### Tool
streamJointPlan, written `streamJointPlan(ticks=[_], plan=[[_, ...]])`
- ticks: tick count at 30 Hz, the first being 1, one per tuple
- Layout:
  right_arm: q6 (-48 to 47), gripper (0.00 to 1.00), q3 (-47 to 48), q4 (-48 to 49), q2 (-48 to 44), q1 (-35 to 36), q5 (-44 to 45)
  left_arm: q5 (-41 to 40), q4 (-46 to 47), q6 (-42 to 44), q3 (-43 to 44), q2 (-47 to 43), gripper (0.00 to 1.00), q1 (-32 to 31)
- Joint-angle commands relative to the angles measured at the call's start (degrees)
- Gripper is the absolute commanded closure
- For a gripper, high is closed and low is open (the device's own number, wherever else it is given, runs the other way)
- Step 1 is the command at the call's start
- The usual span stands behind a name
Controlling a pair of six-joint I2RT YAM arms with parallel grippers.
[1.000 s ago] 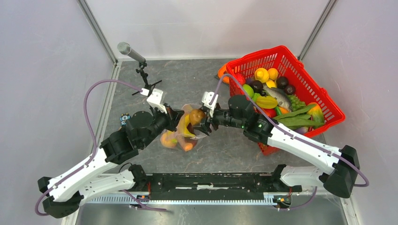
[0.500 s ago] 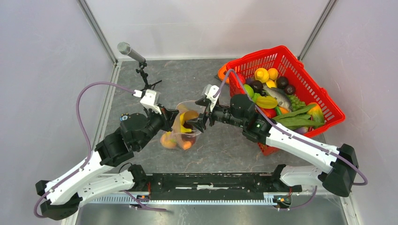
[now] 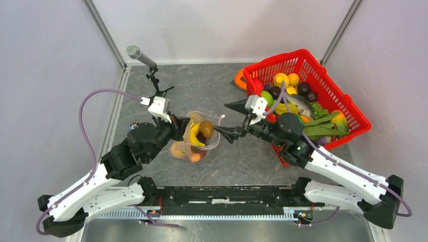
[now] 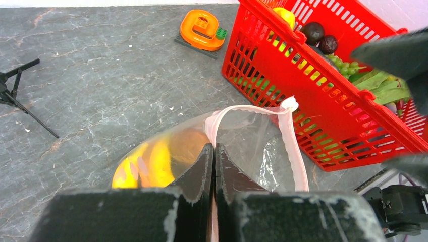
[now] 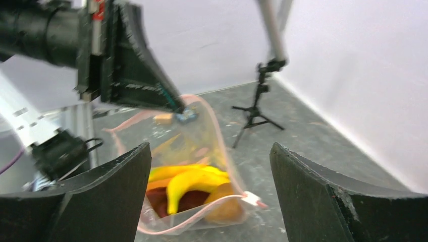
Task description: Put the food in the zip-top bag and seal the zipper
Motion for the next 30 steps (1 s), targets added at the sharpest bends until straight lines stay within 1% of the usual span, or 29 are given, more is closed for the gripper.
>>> streamJointPlan(ticks=[1,5,7,8,9,12,16,20,23,25,28,30], plan=[[-4.01,0.10,0.43,2.05,-2.81,0.10,13.53,0.42,3.67,-0.88,0.52,0.79,0.94,0.19],[-5.97,0.11,7.65,-7.32,-0.67,-1.05,33.10,0.96,3.46,-0.75,0.85,1.24,0.94,0.13],[-6.19,0.13,9.49,-10.15,0.27,-3.42,38.65,1.03,3.37,-0.75,0.95,1.30,0.94,0.15],[-5.97,0.14,9.81,-11.10,0.54,-5.11,39.66,1.07,3.37,-0.95,0.95,1.33,0.94,0.18],[-5.34,0.15,10.22,-12.26,0.82,-7.52,39.70,1.14,3.44,-0.97,0.87,1.40,0.94,0.18],[-2.39,0.16,10.97,-15.27,1.75,-15.91,36.07,1.32,3.55,-1.05,0.95,1.75,0.94,0.19],[-1.27,0.15,11.88,-19.53,4.50,-23.02,35.42,2.01,3.72,-1.15,1.09,2.43,0.94,0.13],[0.76,0.14,13.12,-21.32,8.72,-30.10,28.34,2.18,3.56,-1.19,1.04,2.58,0.94,0.18],[1.77,0.15,14.61,-22.07,12.80,-34.53,23.51,1.96,3.57,-1.19,0.88,2.45,0.94,0.16],[2.54,0.18,16.02,-22.60,16.35,-36.83,21.55,1.88,3.47,-1.06,0.87,2.39,0.94,0.16],[4.60,0.18,18.56,-24.27,20.56,-39.64,21.00,1.70,3.04,-1.06,0.98,2.22,0.94,0.13],[6.07,0.18,17.37,-21.53,22.04,-40.68,21.24,1.45,2.71,-1.31,0.72,1.79,0.94,0.14]])
